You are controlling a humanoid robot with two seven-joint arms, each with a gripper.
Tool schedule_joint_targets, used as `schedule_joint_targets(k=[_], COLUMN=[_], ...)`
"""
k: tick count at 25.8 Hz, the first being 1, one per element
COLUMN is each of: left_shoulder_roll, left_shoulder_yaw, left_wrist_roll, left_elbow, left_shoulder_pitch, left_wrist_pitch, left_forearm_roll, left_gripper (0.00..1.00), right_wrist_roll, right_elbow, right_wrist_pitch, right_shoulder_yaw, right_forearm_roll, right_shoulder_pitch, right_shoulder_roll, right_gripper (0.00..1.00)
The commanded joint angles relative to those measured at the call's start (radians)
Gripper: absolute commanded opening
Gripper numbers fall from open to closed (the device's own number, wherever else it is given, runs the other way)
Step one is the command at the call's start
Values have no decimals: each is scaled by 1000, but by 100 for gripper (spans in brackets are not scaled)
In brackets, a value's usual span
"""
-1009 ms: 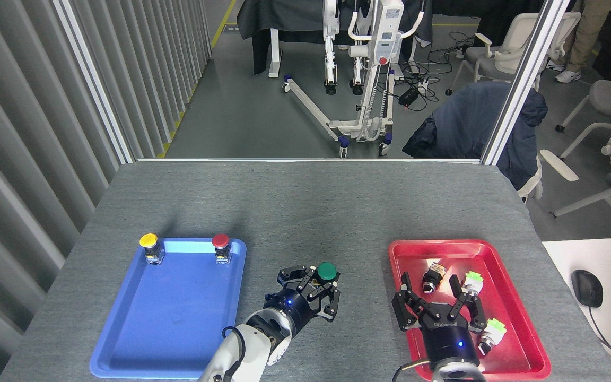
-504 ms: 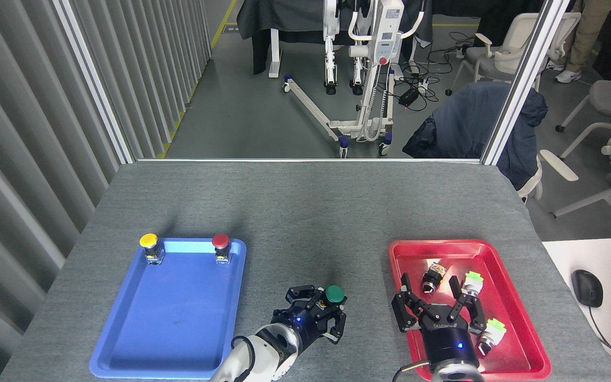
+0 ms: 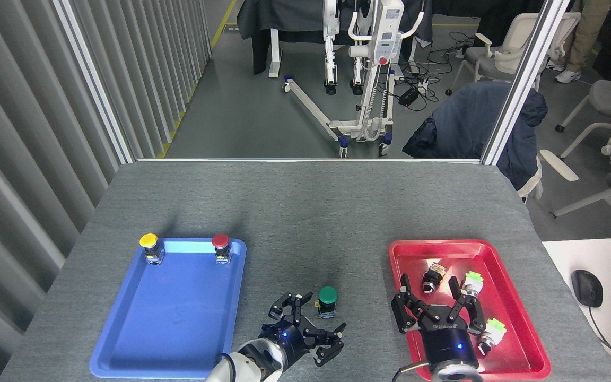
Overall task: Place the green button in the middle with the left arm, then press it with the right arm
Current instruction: 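Set the green button down, open and withdraw the left gripper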
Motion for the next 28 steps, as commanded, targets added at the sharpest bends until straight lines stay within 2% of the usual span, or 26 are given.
schedule_joint_targets(k=[1, 7, 10, 11, 13, 16, 17, 23, 28], left_shoulder_roll=[70, 192, 197, 194, 188, 157, 143, 131, 100], left_shoulder_yaw=[50, 224, 380, 432, 520, 623, 647, 675, 675], left_wrist_roll=[-3, 12, 14, 12, 12, 11, 9, 2, -8], left_elbow=[-131, -442, -585, -623, -701, -764, -767, -761, -747], left_shoulder_pitch=[88, 275, 369, 392, 423, 442, 444, 446, 446], left_wrist_pitch=[-41, -66, -77, -77, -66, -41, -31, -21, -21], left_forearm_roll=[-1, 1, 1, 1, 1, 1, 1, 1, 27], left_gripper=[98, 98, 98, 98, 98, 98, 98, 98, 98], right_wrist_roll=[0, 0, 2, 2, 3, 26, 49, 98, 115], right_elbow=[0, 0, 1, 1, 3, 24, 41, 158, 285], right_wrist_pitch=[-7, -7, 1, 4, 1, -7, -4, 1, 7], right_shoulder_yaw=[0, -3, 0, 2, 6, 86, 126, 305, 385], right_forearm_roll=[1, -1, -1, -1, -1, 8, 10, 10, 10], right_shoulder_pitch=[0, -6, -18, -24, -35, -54, -64, -136, -196], right_shoulder_roll=[2, 3, 0, 0, 2, 2, -1, -3, -1], right_gripper=[100, 100, 99, 95, 71, 12, 0, 0, 0])
